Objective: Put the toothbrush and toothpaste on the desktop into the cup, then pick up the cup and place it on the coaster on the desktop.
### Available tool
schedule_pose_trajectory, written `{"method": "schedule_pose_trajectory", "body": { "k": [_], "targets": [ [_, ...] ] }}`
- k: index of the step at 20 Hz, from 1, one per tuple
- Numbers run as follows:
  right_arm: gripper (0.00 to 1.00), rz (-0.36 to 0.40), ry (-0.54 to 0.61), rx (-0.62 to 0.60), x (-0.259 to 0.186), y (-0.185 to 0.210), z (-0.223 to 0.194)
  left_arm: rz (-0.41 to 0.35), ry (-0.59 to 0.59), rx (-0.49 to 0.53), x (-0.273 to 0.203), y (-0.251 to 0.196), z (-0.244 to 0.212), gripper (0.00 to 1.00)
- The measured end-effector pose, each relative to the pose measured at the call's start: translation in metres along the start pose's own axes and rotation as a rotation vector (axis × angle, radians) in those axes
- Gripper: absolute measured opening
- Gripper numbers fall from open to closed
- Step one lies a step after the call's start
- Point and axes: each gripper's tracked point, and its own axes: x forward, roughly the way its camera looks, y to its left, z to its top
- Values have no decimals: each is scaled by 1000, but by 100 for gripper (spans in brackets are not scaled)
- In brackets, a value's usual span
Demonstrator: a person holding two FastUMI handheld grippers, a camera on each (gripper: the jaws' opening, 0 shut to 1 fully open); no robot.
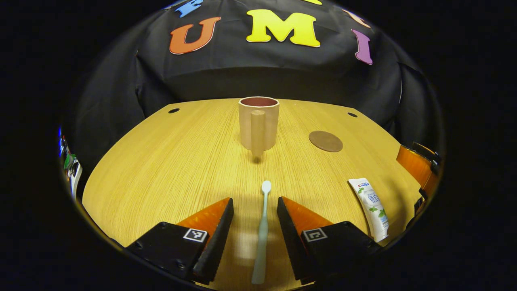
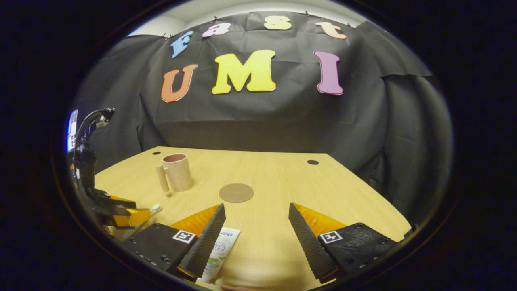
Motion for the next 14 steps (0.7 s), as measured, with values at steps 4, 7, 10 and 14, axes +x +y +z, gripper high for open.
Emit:
{"method": "schedule_pose_trajectory", "body": {
  "k": [4, 7, 10, 14],
  "targets": [
    [95, 5, -1, -9, 1, 2, -2, -11, 51, -7, 6, -6, -12, 53],
    [95, 2, 8, -6, 4, 2, -4, -13, 60, -6, 6, -6, -13, 51],
    [95, 5, 10, -2, 3, 3, -5, -9, 67, 0, 6, -4, -13, 42],
    [97, 8, 1, -1, 2, 5, 0, -9, 67, 17, 7, -2, -15, 30]
  ]
}}
